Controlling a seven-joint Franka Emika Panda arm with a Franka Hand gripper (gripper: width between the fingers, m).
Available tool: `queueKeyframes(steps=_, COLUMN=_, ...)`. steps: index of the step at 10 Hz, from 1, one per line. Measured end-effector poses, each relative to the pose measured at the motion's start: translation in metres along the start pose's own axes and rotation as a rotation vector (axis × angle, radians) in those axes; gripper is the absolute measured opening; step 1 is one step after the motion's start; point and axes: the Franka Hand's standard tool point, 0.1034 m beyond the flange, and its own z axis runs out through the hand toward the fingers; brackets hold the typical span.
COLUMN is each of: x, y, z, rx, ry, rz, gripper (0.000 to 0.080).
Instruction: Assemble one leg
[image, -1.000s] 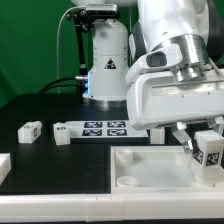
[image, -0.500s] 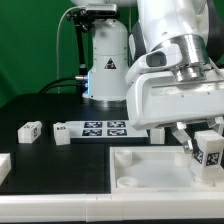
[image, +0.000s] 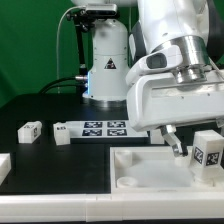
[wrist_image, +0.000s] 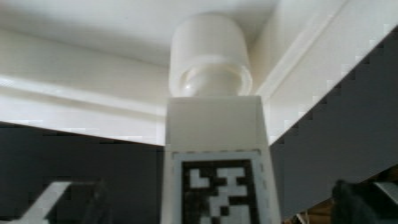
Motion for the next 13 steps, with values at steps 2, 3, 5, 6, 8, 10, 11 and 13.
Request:
queueKeyframes(steps=2, x=0.000, y=0.000, z=0.000, rx=0.000, ry=0.000, rz=0.000, gripper=0.0648)
queueKeyframes(steps=3, x=0.000, y=0.000, z=0.000, rx=0.000, ry=0.000, rz=0.000, gripper=0.0648)
queueKeyframes(steps=5, x=-0.001, y=-0.001, z=0.001, rx=0.003, ry=-0.010, rz=-0.001, gripper=0.0649)
queueKeyframes(steps=6, x=-0.001, y=-0.002, z=0.001, rx=0.011, ry=-0.041, rz=-0.003, gripper=0.0649)
queueKeyframes(steps=8, x=0.005, y=0.006, z=-0.002, rx=0.015, ry=-0.088, rz=-0.004, gripper=0.0649)
queueKeyframes(steps=10, x=0.009, y=0.000, z=-0.010, rx=0.065, ry=-0.313, rz=0.010, gripper=0.0649)
queueKeyframes(steps=11, x=0.011, y=-0.002, z=-0.013, rx=0.090, ry=-0.439, rz=0.020, gripper=0.0649)
queueKeyframes(steps=13, x=0.017, y=-0.005, z=-0.015, rx=0.125, ry=-0.576, rz=0.022, gripper=0.0649)
